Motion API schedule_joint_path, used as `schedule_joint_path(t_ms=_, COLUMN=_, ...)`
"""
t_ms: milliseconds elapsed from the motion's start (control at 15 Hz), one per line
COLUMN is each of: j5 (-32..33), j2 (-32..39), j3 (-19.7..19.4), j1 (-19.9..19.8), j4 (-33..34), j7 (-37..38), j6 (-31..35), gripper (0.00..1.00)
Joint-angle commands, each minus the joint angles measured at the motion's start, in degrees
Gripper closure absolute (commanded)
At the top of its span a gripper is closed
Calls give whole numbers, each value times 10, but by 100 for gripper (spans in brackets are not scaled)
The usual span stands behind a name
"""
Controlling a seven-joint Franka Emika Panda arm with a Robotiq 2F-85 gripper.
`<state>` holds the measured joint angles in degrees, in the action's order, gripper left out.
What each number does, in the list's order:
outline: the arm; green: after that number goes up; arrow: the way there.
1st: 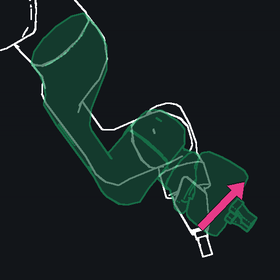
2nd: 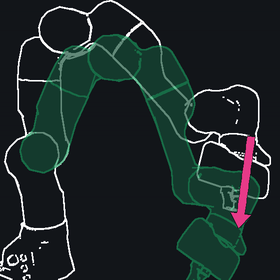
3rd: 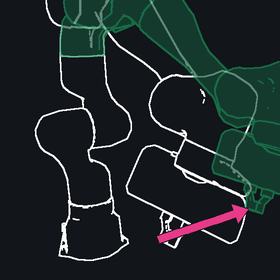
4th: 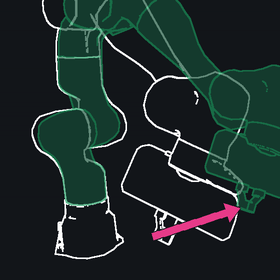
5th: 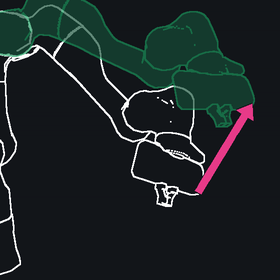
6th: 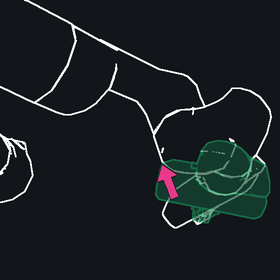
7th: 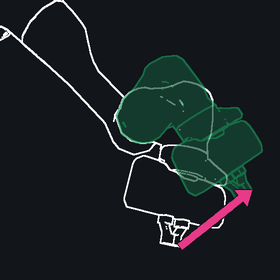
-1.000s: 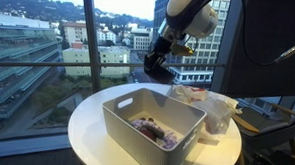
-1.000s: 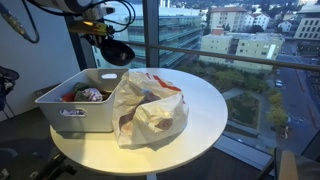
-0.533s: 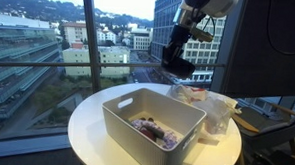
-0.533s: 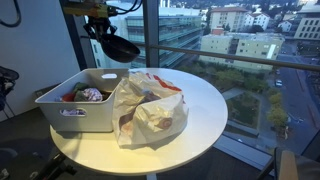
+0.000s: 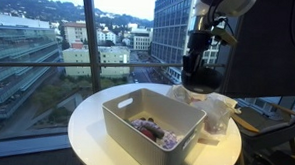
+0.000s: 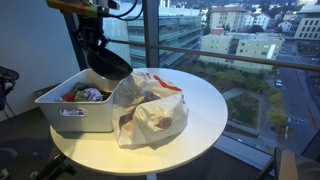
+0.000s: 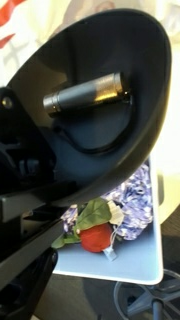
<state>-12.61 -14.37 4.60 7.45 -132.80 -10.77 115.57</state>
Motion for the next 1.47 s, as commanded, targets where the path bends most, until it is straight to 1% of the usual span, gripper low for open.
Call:
schedule_joint_path(t_ms=0, j5=23, j2=-37, j3=-7, j1=-15, j4=-56, j7=37, j6=-34, gripper=97)
schedule_joint_path(t_ms=67, j5=25, j2=-41, j3=-11, j1=-18, j4=-66, j7=39, j6=-42, gripper=97)
schedule_joint_path(t_ms=200, j5=17, j2=-38, j3=-18, j1=-21, j4=-91, j7=28, j6=-33, gripper=96)
schedule_joint_path(t_ms=267, j5=8, j2=-31, j3=-22, j1=-21, j4=-102, j7=19, j6=-25, gripper=94)
schedule_joint_path(t_ms=467, j5=3, j2=-11, j3=-29, j1=-19, j4=-128, j7=-5, j6=1, gripper=94)
schedule_joint_path(t_ms=600, j5=-8, j2=11, j3=-31, j1=-17, j4=-143, j7=-25, j6=32, gripper=94)
schedule_joint_path(t_ms=733, j5=5, j2=32, j3=-31, j1=-18, j4=-151, j7=-38, j6=59, gripper=94)
schedule_joint_path(t_ms=1067, j5=13, j2=71, j3=-29, j1=-21, j4=-159, j7=-72, j6=121, gripper=94)
schedule_joint_path(t_ms=1267, j5=41, j2=79, j3=-28, j1=-26, j4=-162, j7=-85, j6=140, gripper=93)
schedule_joint_path(t_ms=1400, j5=68, j2=82, j3=-30, j1=-31, j4=-170, j7=-81, j6=156, gripper=93)
